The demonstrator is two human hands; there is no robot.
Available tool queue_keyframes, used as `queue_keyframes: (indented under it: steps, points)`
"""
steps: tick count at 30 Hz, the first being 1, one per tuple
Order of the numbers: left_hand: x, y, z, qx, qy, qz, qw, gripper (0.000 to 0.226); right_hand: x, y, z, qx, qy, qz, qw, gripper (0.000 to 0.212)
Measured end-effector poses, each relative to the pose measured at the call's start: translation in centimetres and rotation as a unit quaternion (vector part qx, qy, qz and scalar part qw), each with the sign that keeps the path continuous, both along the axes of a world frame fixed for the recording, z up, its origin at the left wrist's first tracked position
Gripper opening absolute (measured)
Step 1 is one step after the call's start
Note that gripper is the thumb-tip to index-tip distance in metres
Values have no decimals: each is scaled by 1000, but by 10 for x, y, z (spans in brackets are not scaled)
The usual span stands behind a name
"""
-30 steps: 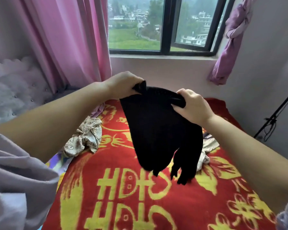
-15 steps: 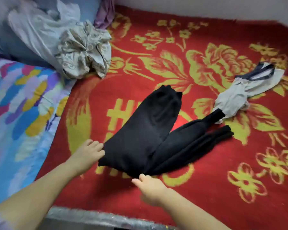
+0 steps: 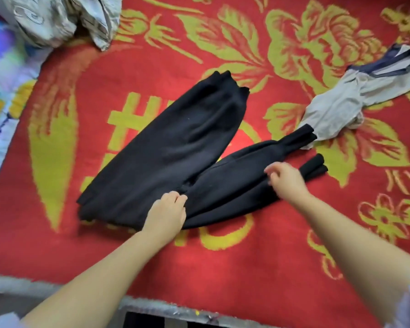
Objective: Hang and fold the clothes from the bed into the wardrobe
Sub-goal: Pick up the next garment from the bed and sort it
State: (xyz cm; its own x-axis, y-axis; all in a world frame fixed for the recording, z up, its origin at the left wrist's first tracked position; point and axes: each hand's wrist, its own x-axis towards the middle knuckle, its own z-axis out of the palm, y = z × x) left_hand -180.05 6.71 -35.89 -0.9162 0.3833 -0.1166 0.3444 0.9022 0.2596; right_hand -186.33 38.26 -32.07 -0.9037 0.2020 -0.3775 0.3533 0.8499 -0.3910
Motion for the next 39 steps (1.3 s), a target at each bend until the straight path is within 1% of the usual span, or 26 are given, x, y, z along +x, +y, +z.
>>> queue_keyframes:
  steps: [2,3,4,6,7,8,10,11,12,14,16,18,20,21,23,24,25,27,28,30,32,34,36,37,38,39]
  points:
    - [0,28,-8,23,-85,123,989,37,-43,29,-4,46,23,21,998,40]
    - [1,35,-12,35,-105,165,980,44,-62,38,-7,63,14,32,997,48]
    - [5,37,-16,28,-101,189,976,53,-78,44,-11,79,-5,50,996,56]
    - [12,33,-23,-10,-54,202,978,69,-99,51,-22,118,-72,109,984,65]
    - [15,29,-24,-26,-42,205,978,71,-105,51,-28,144,-110,144,973,63]
    - [15,26,-25,-37,-42,210,976,66,-109,51,-33,173,-136,176,959,56]
    - [8,23,-25,-32,-65,220,973,42,-113,48,-32,221,-132,209,943,38]
    - [5,22,-23,-17,-71,220,973,28,-112,47,-28,225,-101,209,946,31]
    - [3,21,-21,9,-57,212,976,18,-110,49,-20,212,-48,198,956,26]
    - [1,15,-14,50,12,178,983,10,-97,59,0,160,103,168,967,21]
    - [8,7,-4,57,68,150,985,20,-75,77,18,129,214,161,955,16]
    - [19,2,1,41,88,124,988,23,-42,99,18,133,236,181,946,18]
    - [31,1,-3,19,92,81,992,22,-5,119,-3,147,178,202,952,32]
    - [37,2,-9,6,88,58,994,24,12,127,-18,164,120,220,954,42]
    - [48,6,-26,-33,82,7,996,31,38,134,-46,221,-22,259,940,72]
    - [53,9,-34,-54,76,-17,996,38,45,135,-56,242,-58,255,934,83]
    - [56,11,-39,-73,58,-35,995,52,46,134,-62,254,-56,239,936,86]
    - [56,14,-45,-96,14,-45,994,84,38,127,-68,267,9,210,940,75]
    - [54,16,-47,-100,6,-39,994,91,30,123,-65,272,38,197,941,66]
    - [47,20,-45,-110,3,-14,994,91,9,119,-54,270,52,185,944,45]
    - [36,24,-42,-111,2,9,994,86,-12,116,-41,284,11,211,935,29]
    - [26,26,-38,-86,-2,20,996,73,-25,114,-32,295,-41,225,928,24]
    - [20,21,-34,-9,-11,29,999,46,-31,111,-19,290,-53,208,933,26]
    - [19,17,-29,37,-39,41,998,32,-35,107,-10,292,-39,201,934,27]
    - [19,12,-24,85,-70,67,992,27,-42,101,2,300,-24,204,932,27]
    - [20,7,-17,118,-119,101,981,34,-52,92,14,314,-11,215,925,27]
